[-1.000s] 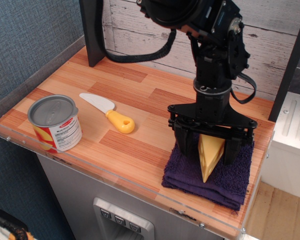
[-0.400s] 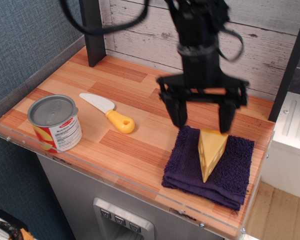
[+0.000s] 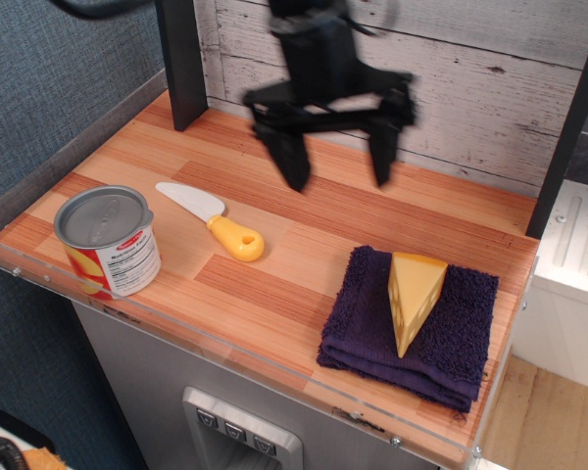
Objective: Pick up the cheese and place it on the purple cloth
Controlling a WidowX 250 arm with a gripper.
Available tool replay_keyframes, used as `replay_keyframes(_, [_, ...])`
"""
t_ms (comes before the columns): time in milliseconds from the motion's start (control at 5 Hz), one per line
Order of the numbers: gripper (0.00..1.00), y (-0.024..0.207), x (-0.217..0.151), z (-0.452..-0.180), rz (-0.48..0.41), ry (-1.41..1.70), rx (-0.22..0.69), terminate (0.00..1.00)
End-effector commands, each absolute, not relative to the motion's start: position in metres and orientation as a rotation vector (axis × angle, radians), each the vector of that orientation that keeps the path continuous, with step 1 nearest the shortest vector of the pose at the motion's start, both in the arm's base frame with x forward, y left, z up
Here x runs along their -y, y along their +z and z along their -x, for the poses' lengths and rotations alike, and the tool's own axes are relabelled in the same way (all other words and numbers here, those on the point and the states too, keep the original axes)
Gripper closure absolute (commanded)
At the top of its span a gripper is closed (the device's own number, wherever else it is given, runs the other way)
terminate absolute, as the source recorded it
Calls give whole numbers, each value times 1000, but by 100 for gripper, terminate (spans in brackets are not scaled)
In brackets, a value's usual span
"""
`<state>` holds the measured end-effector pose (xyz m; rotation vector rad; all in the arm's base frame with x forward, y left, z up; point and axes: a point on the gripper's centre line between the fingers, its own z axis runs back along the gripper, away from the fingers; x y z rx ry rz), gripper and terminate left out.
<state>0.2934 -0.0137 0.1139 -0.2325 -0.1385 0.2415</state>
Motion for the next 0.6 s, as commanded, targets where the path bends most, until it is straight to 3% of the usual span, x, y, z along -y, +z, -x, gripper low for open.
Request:
replay_keyframes(0, [0, 141, -43, -286, -84, 84, 170, 0])
replay_keyframes(200, [0, 145, -62, -281, -126, 72, 232, 0])
replay_keyframes(400, [0, 142, -66, -286, -82, 18, 255, 0])
